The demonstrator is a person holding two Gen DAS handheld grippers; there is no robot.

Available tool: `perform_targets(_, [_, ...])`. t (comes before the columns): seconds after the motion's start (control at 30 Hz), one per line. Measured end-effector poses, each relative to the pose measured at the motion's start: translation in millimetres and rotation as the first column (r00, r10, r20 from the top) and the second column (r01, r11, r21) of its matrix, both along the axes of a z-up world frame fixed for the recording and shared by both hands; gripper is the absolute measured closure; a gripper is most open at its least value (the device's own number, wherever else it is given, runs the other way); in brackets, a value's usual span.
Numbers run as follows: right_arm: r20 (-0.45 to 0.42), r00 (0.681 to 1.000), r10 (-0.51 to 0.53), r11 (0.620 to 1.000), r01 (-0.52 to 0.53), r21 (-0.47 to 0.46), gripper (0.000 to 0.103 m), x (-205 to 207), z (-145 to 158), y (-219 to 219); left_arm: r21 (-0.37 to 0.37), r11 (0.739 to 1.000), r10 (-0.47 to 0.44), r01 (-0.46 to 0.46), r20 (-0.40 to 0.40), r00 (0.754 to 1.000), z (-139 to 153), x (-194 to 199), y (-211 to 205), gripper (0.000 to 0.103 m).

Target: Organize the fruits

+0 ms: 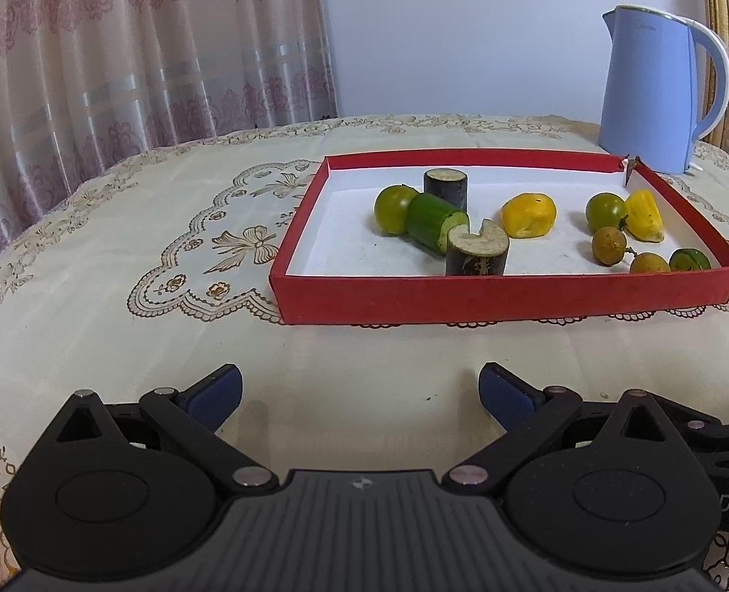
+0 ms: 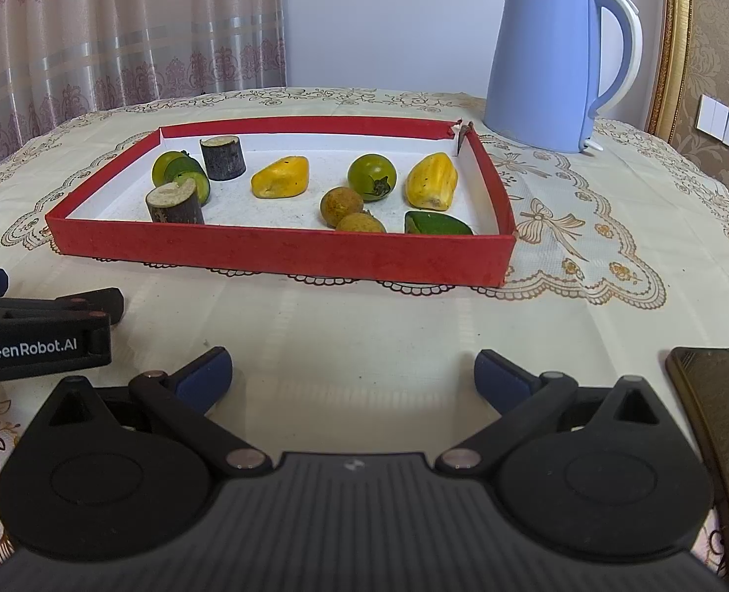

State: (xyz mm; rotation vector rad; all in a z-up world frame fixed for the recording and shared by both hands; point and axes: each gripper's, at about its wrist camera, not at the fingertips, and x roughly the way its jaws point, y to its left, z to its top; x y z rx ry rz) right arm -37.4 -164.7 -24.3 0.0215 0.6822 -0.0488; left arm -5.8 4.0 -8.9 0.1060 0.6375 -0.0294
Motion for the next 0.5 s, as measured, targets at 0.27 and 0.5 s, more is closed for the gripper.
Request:
perform_targets(0.27, [0.0, 1.0, 0.0, 1.0, 0.0, 0.0, 0.0, 0.2, -0.1, -0.2, -0.003, 1.0, 0.004, -0.004, -0.009, 1.0, -0.6, 1.6, 0.0, 0.0])
perform_targets(0.5, [0.0, 1.0, 0.0, 1.0, 0.0, 0.0, 0.0, 0.2, 0.0, -0.2, -0.002, 1.0, 0.008, -0.008, -0.014, 1.0, -1.3, 2.8, 0.1, 0.0])
